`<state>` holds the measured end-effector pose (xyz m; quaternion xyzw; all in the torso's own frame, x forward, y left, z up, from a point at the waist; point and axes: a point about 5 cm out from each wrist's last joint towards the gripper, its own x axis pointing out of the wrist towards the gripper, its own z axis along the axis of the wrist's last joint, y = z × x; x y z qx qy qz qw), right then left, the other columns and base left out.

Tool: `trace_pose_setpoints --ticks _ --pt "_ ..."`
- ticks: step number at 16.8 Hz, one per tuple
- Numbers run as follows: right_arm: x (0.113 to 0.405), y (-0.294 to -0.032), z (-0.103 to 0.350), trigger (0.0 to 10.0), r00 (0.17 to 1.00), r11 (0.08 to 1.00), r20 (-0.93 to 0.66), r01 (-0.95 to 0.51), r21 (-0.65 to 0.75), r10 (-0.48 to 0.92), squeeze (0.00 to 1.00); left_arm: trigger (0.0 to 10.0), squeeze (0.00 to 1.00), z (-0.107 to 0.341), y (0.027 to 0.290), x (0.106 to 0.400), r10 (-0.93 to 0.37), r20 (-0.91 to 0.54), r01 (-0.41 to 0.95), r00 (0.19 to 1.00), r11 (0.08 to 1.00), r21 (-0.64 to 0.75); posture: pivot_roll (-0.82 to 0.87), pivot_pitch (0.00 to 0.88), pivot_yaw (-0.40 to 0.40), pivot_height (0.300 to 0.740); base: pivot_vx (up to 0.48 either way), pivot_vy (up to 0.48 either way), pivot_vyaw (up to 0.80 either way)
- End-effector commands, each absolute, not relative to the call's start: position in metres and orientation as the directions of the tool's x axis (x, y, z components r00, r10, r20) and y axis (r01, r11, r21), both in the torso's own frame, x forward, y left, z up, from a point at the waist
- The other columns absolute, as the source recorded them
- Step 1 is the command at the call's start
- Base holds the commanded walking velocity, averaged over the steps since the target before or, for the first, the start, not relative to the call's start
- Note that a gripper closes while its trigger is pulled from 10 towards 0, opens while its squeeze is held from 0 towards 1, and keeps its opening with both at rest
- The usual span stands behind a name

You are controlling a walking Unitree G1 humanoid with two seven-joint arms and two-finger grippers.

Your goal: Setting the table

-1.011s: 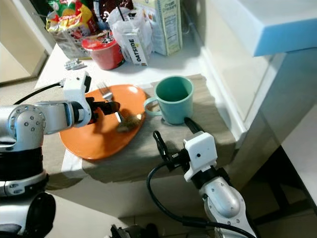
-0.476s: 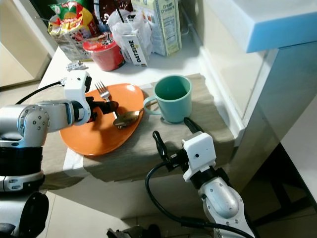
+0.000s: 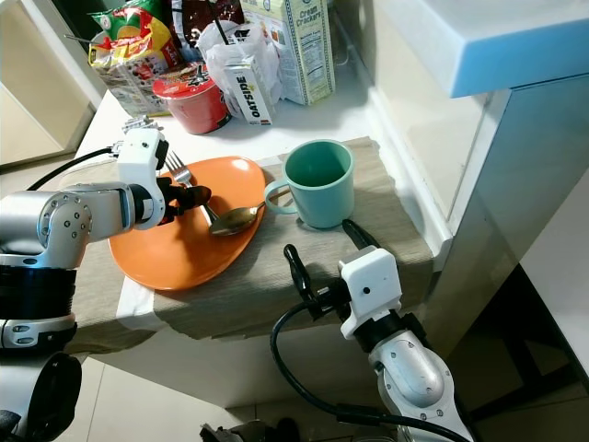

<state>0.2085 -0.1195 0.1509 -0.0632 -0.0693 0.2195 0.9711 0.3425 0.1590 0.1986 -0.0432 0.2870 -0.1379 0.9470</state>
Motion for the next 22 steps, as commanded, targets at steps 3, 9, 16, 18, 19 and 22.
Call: trace_pose_setpoints --ticks 3,9,16,18,19,22 --pt "0.206 -0.114 0.150 10.0 0.890 0.891 0.102 -0.429 -0.148 0.445 0.00 0.0 0.00 0.179 0.168 0.340 -0.247 -0.612 0.201 0.752 0.969 -0.144 -0.19 0.097 0.238 0.740 0.000 0.000 0.00" --pt "0.206 -0.114 0.147 10.0 0.892 0.893 0.097 -0.426 -0.145 0.441 0.00 0.0 0.00 0.193 0.167 0.340 -0.254 -0.449 0.264 0.857 0.964 -0.041 -0.19 0.099 0.240 0.740 0.000 0.000 0.00" --pt "0.205 -0.116 0.140 10.0 0.891 0.890 0.083 -0.432 -0.144 0.446 0.00 0.0 0.00 0.213 0.168 0.331 -0.242 -0.311 0.240 0.919 0.970 -0.046 -0.19 0.102 0.231 0.740 0.000 0.000 0.00" --pt "0.206 -0.117 0.139 10.0 0.891 0.890 0.080 -0.433 -0.144 0.446 0.00 0.0 0.00 0.220 0.169 0.320 -0.222 -0.271 0.221 0.937 0.975 -0.034 -0.18 0.104 0.225 0.740 0.000 0.000 0.00" --pt "0.206 -0.117 0.140 10.0 0.890 0.889 0.080 -0.435 -0.144 0.449 0.00 0.0 0.00 0.219 0.168 0.317 -0.228 -0.276 0.233 0.934 0.972 -0.014 -0.18 0.102 0.221 0.740 0.000 0.000 0.00" --pt "0.208 -0.114 0.142 10.0 0.882 0.882 0.087 -0.447 -0.148 0.462 0.00 3.9 0.00 0.214 0.168 0.317 -0.198 -0.290 0.222 0.936 0.974 0.052 -0.17 0.100 0.216 0.740 0.000 0.000 0.00"
